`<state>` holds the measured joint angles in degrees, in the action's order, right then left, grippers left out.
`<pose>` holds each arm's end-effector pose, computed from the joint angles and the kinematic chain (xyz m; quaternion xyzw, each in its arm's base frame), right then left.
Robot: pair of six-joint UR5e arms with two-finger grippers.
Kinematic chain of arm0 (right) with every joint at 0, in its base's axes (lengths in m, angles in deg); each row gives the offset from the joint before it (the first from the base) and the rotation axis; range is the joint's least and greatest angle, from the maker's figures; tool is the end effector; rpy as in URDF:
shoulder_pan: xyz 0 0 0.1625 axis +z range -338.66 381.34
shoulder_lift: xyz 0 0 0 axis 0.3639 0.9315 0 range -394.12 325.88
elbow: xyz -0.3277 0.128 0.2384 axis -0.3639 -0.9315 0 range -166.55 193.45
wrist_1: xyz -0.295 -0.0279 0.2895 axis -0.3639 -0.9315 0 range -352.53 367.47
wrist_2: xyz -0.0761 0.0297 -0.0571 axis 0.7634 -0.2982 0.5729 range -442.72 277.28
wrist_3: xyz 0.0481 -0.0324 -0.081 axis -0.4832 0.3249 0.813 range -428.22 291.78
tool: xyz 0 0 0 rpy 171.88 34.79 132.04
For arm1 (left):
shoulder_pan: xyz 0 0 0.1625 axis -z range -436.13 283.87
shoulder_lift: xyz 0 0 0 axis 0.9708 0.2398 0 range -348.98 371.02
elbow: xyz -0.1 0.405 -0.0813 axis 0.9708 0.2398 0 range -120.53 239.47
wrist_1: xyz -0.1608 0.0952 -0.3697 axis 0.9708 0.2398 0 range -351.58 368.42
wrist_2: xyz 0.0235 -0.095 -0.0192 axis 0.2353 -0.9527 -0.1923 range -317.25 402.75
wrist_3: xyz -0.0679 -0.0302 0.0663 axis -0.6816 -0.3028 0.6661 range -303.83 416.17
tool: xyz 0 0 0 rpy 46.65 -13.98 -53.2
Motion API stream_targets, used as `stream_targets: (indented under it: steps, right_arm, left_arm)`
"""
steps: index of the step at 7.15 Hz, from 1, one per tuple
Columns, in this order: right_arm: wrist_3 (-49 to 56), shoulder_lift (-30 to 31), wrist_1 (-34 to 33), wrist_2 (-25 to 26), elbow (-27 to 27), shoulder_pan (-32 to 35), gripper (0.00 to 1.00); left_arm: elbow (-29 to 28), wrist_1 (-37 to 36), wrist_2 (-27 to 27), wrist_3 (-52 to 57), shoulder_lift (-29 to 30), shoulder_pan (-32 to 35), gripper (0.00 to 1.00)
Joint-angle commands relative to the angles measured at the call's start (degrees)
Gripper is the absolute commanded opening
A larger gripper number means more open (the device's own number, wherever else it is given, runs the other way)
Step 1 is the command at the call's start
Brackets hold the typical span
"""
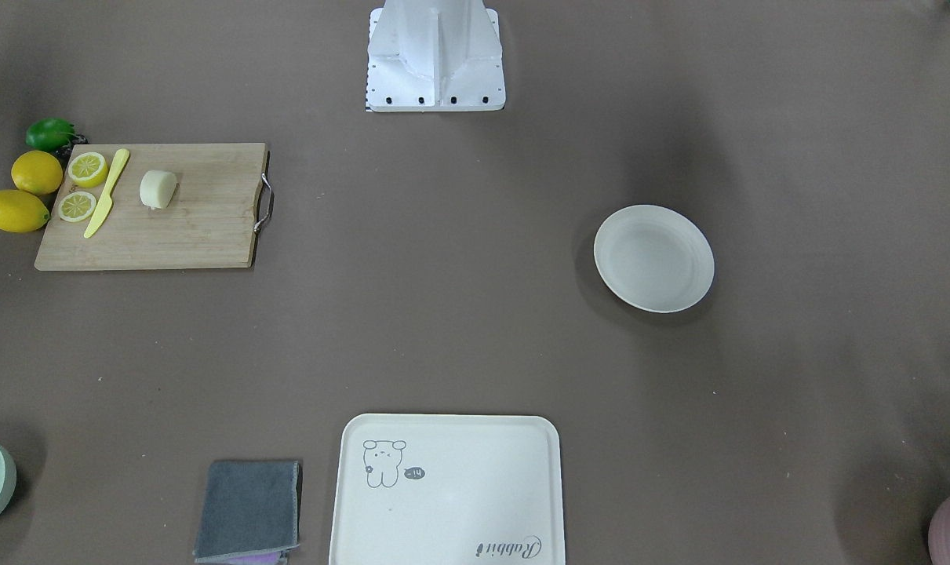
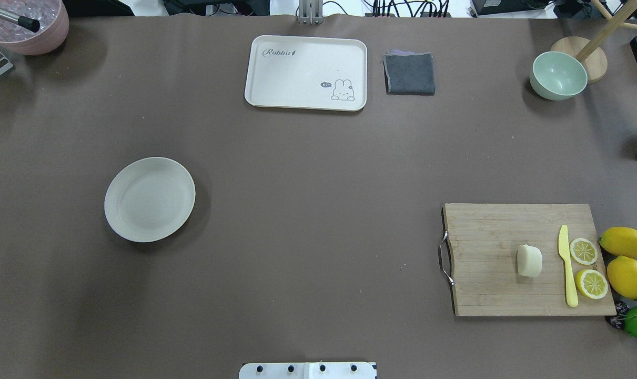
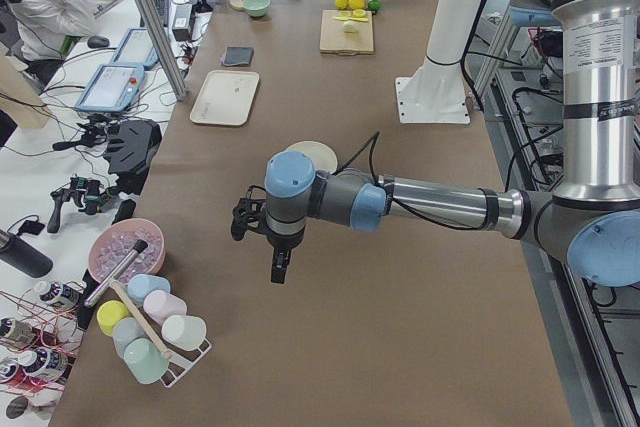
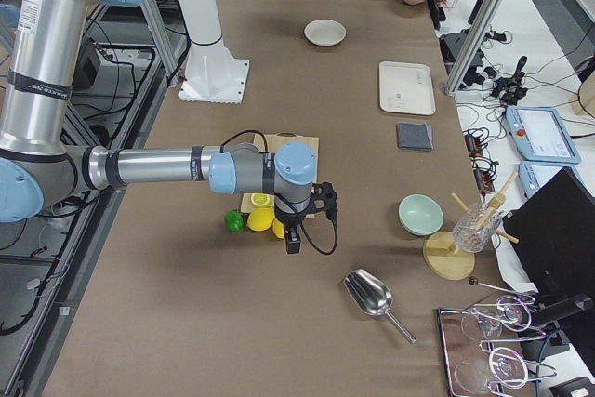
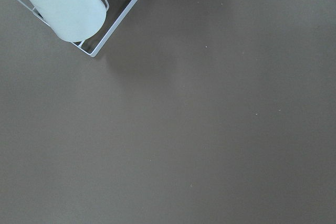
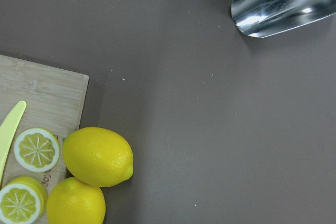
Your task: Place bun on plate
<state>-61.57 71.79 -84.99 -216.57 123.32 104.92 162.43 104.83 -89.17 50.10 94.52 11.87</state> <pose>0.0219 -0.3811 0.6133 0.0129 -0.3734 -0.1104 0.9210 -0.0507 -0.4574 0.5907 0.0794 0.3619 0.0072 0.9288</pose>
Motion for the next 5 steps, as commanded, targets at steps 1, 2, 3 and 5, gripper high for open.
stream_targets:
  steps: [1,2,3,5]
  right_arm:
    - [-0.06,0.0,0.0,0.09,-0.01,0.0,1.0]
    - [-0.06,0.0,0.0,0.09,-0.01,0.09,1.0]
    - [-0.06,0.0,0.0,0.09,-0.01,0.09,1.0]
    - [-0.06,-0.18,0.0,0.09,-0.09,0.0,1.0]
  left_arm:
    - [0.14,0.87,0.0,0.26,-0.35,-0.02,0.98]
    - [0.05,0.88,0.0,0.26,-0.35,-0.11,0.98]
    - [0.05,0.97,0.0,0.26,-0.26,-0.11,0.98]
    - [0.57,1.05,-0.09,0.26,-0.35,-0.11,0.98]
